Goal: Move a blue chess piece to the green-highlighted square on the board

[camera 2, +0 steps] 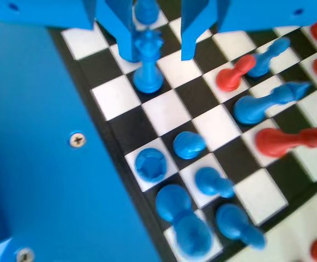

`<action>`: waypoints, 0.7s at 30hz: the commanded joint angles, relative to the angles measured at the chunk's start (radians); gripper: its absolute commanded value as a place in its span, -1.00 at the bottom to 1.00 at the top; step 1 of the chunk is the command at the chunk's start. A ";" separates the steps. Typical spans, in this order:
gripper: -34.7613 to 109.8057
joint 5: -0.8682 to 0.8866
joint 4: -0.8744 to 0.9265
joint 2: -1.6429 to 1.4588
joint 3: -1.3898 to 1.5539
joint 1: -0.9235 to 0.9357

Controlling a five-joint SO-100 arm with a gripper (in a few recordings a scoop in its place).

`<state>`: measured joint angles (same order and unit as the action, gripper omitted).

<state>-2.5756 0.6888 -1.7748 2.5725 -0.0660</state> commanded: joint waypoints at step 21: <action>-0.51 -0.095 -0.064 -0.011 0.044 0.008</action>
<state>-2.6446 0.6289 -1.7779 2.6001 -0.0644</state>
